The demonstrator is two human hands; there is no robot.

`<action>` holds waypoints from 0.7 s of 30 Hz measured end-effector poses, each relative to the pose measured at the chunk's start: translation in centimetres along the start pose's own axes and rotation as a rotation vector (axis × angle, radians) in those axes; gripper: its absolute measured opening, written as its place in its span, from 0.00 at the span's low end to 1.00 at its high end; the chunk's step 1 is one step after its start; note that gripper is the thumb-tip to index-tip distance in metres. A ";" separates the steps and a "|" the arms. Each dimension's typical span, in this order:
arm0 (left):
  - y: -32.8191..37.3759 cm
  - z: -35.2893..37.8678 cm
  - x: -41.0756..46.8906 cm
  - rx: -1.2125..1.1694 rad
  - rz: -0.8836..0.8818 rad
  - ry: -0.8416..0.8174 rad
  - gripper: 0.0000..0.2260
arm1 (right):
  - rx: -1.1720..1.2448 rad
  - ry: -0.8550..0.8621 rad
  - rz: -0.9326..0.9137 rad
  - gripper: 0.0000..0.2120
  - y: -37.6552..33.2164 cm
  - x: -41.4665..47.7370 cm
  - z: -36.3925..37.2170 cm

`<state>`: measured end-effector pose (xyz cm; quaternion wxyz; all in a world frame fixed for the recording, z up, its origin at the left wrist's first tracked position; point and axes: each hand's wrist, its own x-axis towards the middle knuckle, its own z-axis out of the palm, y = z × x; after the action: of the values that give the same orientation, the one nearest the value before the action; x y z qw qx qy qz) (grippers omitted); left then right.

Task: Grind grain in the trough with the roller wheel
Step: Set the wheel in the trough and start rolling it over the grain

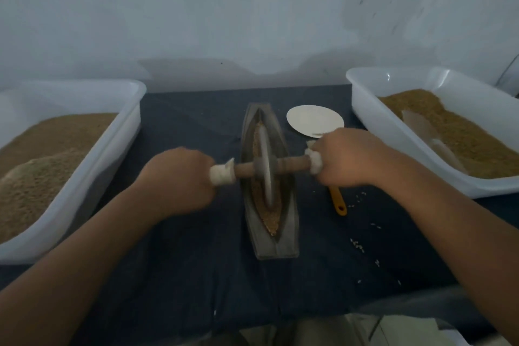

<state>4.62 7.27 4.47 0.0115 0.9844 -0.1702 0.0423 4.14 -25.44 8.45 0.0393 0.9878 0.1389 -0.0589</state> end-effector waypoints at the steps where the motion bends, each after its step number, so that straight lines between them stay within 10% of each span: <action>1: 0.0 0.1 -1.4 -0.007 0.019 0.026 0.11 | 0.021 -0.046 -0.022 0.11 0.1 -1.2 0.2; 10: -0.3 0.0 7.8 0.033 -0.159 0.060 0.08 | -0.077 0.420 0.123 0.15 0.3 6.1 1.2; 21: 0.1 0.2 -1.8 0.004 -0.026 0.009 0.10 | 0.062 -0.064 -0.029 0.09 1.0 -1.1 0.7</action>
<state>2.91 7.76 4.09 0.0110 0.9864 -0.1571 0.0471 3.33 -26.71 7.98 0.0122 0.9840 0.1501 -0.0953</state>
